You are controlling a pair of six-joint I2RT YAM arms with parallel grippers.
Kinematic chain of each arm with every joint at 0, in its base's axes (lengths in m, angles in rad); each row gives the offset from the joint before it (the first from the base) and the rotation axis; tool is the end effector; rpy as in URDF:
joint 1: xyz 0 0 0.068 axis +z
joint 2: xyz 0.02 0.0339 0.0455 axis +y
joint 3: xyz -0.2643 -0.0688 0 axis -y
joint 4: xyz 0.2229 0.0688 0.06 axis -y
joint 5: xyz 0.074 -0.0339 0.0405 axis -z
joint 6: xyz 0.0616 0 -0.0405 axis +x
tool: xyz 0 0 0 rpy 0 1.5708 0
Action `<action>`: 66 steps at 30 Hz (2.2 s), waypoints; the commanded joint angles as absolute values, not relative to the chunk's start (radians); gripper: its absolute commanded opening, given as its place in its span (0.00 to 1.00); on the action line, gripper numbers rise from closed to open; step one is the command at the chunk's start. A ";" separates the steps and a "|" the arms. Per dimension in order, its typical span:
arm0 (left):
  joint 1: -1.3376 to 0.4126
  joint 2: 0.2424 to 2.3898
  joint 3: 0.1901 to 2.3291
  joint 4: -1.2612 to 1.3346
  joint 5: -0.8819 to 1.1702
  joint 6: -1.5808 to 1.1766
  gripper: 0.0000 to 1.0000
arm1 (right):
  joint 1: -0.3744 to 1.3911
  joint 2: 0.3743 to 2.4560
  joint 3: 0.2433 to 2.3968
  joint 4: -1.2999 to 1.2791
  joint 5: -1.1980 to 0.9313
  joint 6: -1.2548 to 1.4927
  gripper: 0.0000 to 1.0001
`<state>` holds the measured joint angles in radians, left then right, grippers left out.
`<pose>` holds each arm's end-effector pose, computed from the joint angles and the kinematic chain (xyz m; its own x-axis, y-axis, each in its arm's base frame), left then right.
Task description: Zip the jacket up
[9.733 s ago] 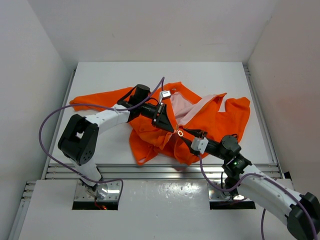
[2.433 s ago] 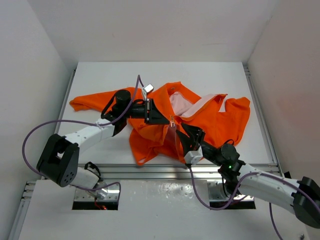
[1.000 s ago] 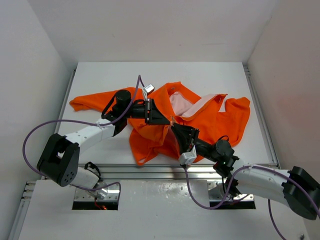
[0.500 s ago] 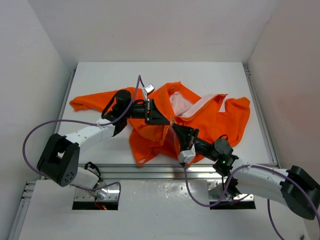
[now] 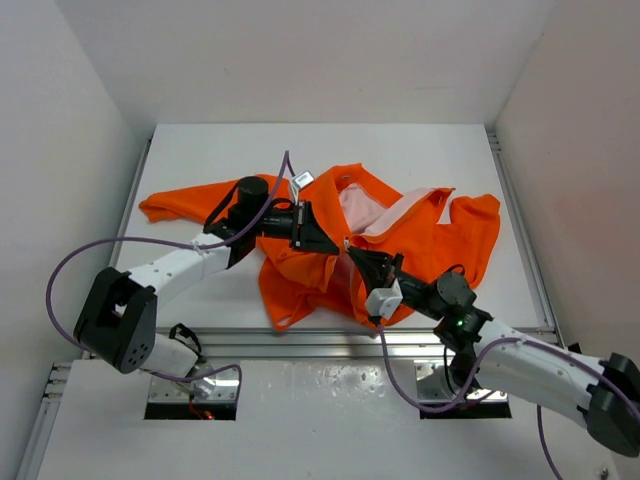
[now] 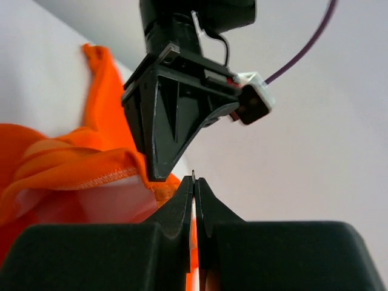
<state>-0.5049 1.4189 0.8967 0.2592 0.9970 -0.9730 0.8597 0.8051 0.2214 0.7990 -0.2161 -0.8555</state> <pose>0.2436 -0.1937 0.2876 -0.9318 0.0023 -0.3630 0.3592 0.1506 -0.9210 0.1120 0.1503 0.2599 0.7533 -0.2553 -0.6061 -0.4697 0.4362 -0.7675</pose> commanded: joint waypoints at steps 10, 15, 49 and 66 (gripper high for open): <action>-0.541 1.353 0.939 0.072 0.992 -0.528 0.00 | 0.812 0.727 0.551 0.057 -0.169 -0.197 0.00; -0.604 1.302 0.939 -0.015 0.992 -0.309 0.00 | 0.721 0.784 0.618 0.003 -0.190 -0.006 0.00; -0.764 1.210 1.025 -0.721 0.945 0.549 0.00 | 0.160 1.186 0.770 0.101 -0.245 0.196 0.00; -0.418 1.147 1.025 -0.717 0.704 0.470 0.00 | -0.109 1.419 0.948 0.233 -0.180 0.083 0.00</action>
<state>-0.5030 1.1889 0.9981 -0.6807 0.7452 0.5377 -0.0582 1.3994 0.8677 0.0929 -0.3019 0.1471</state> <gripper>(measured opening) 0.076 0.009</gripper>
